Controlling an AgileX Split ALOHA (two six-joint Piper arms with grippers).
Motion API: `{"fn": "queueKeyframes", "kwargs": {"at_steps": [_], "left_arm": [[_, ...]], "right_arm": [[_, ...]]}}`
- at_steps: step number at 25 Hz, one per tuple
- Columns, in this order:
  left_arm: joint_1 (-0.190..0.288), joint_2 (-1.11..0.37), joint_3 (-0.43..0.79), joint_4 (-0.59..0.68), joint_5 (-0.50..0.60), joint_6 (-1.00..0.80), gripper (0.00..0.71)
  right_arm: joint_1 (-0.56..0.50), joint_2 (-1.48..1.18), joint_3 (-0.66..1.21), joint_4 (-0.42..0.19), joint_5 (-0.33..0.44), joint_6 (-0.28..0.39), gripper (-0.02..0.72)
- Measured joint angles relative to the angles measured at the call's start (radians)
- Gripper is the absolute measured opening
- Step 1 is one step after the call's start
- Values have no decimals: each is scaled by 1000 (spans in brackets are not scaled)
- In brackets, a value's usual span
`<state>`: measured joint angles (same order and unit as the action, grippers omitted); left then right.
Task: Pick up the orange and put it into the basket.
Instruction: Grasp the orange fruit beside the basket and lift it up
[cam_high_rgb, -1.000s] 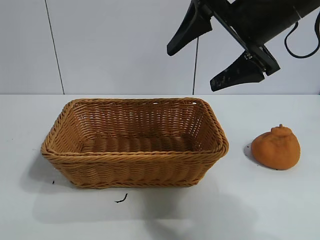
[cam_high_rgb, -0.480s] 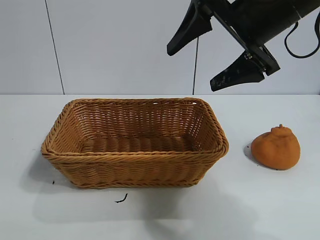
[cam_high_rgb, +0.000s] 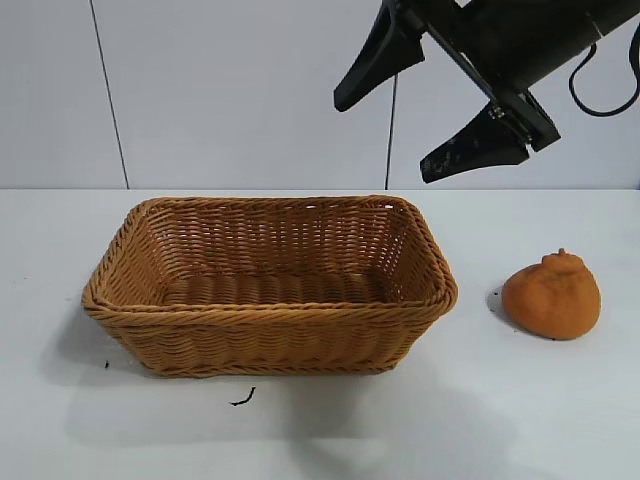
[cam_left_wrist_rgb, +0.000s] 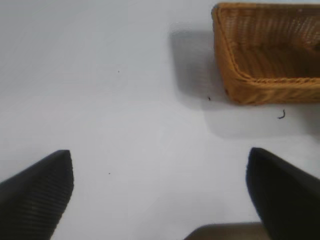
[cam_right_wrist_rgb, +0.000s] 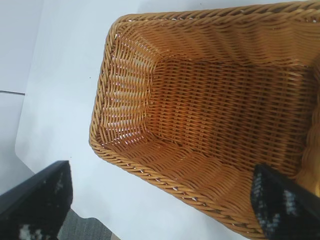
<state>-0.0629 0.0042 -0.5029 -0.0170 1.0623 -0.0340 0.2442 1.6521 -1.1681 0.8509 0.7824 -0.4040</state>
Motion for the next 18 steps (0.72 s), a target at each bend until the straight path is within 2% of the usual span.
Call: {"fn": "queueKeyframes", "kwargs": {"at_steps": [2, 3, 8, 12, 15, 18], "left_arm": [[0, -7, 0, 0, 0, 0, 673], [0, -8, 0, 0, 0, 0, 673], [0, -8, 0, 0, 0, 0, 673], [0, -8, 0, 0, 0, 0, 673], [0, -8, 0, 0, 0, 1, 673], [0, -8, 0, 0, 0, 1, 673]], "right_arm": [[0, 0, -34, -73, 19, 31, 696], [0, 0, -60, -128, 32, 59, 696], [0, 0, -187, -479, 132, 263, 696], [0, 0, -225, -694, 204, 346, 696], [-14, 0, -226, -779, 229, 378, 696], [-62, 12, -227, -790, 228, 387, 696]]}}
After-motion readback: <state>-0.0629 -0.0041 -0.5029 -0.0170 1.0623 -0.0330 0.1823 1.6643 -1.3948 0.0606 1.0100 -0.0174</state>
